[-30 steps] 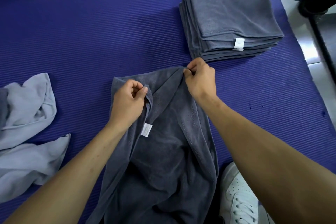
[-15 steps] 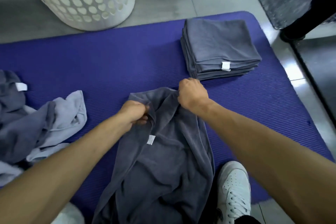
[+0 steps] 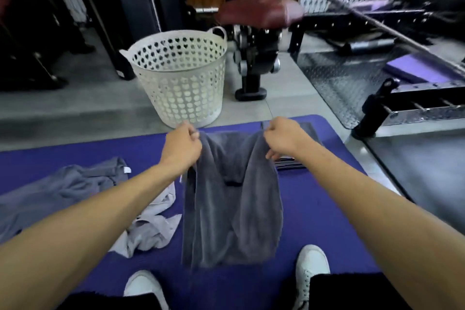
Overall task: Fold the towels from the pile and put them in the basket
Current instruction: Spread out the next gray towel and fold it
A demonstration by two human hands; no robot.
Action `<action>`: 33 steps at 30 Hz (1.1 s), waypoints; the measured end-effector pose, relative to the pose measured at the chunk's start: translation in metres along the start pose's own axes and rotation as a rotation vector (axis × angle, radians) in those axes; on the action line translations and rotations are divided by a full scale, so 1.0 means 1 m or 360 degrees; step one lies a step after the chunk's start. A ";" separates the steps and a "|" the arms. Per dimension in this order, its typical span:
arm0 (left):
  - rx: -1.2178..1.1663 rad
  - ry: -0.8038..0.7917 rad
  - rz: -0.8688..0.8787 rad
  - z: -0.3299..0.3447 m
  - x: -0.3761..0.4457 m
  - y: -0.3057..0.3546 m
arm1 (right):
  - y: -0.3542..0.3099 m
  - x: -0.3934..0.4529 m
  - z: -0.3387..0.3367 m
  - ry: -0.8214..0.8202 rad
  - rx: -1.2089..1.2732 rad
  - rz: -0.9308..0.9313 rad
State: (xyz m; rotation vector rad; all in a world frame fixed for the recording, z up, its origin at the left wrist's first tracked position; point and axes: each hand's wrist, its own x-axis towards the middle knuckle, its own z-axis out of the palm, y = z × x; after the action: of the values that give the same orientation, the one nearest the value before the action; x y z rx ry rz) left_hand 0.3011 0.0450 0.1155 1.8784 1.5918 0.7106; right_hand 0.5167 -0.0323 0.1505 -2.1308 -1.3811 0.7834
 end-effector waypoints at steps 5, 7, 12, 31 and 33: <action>-0.0472 -0.0040 -0.0212 -0.015 -0.054 0.001 | 0.015 -0.057 -0.003 0.0513 -0.0035 -0.0262; -0.0509 0.0012 -0.0358 -0.022 -0.063 -0.001 | 0.022 -0.072 -0.002 0.0317 -0.0252 -0.0217; -0.0270 0.0154 -0.0080 -0.046 -0.076 -0.002 | 0.019 -0.098 -0.020 0.0630 0.0041 -0.0228; 0.0033 0.0117 -0.0260 -0.025 -0.011 -0.014 | 0.004 -0.036 -0.012 0.0442 -0.0001 -0.0076; -0.0250 0.0275 -0.0065 -0.039 0.003 0.002 | -0.010 -0.026 -0.021 0.0598 0.0204 -0.0194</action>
State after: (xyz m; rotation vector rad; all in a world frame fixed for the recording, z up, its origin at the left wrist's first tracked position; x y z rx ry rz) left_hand 0.2753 0.0507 0.1441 1.7057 1.6231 0.9737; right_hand 0.5160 -0.0541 0.1774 -1.9501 -1.2120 0.3864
